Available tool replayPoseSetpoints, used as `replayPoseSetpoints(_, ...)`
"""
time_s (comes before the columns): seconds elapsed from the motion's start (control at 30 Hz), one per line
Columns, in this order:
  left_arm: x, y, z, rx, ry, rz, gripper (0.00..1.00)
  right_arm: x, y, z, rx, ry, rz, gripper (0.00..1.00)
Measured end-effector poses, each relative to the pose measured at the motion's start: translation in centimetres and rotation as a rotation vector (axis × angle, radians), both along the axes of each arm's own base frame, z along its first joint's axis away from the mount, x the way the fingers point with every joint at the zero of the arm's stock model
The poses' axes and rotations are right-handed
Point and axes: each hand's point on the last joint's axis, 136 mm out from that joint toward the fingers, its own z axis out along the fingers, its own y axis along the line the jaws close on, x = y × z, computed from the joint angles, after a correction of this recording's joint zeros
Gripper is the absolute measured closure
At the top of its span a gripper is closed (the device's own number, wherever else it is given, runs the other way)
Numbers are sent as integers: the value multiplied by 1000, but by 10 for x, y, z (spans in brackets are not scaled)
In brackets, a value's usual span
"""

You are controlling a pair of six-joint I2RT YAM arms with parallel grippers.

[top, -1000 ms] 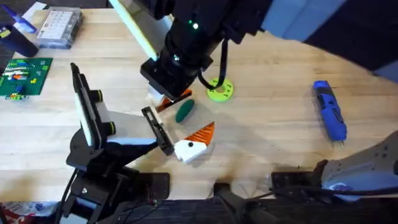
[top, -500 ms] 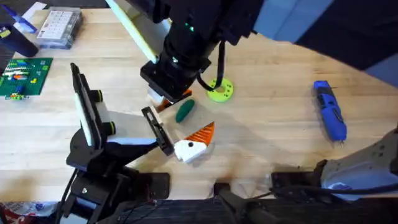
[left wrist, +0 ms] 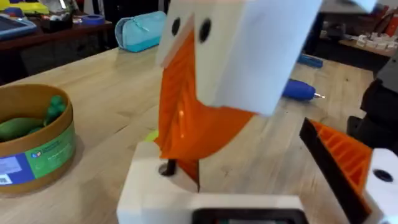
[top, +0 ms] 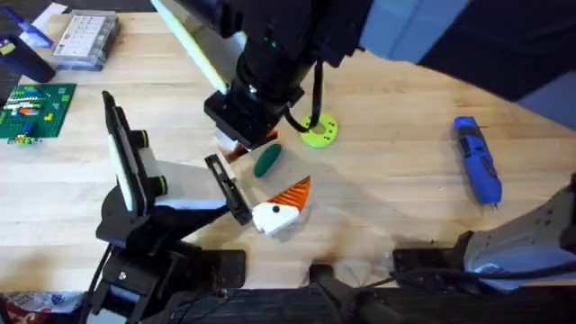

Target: Pick up the gripper from the table and insert it into the empty holder that is missing its gripper. Then pick up a screw, insert it into the mounting hole, and use the screwdriver to tighten it. Finally, clean up the table by picking up the vegetable and placing it into the bucket.

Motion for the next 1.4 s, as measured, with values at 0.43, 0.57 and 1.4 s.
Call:
replayPoseSetpoints(0.43, 1, 1, 0, -10, 19, 9, 7, 4, 6, -7, -4, 2, 0, 998)
replayPoseSetpoints(0.57, 1, 1, 0, -10, 21, 9, 7, 4, 6, -7, -4, 3, 0, 998)
replayPoseSetpoints(1.4, 1, 1, 0, -9, 16, 8, 7, 40, -25, 11, 19, -16, -106, 7)
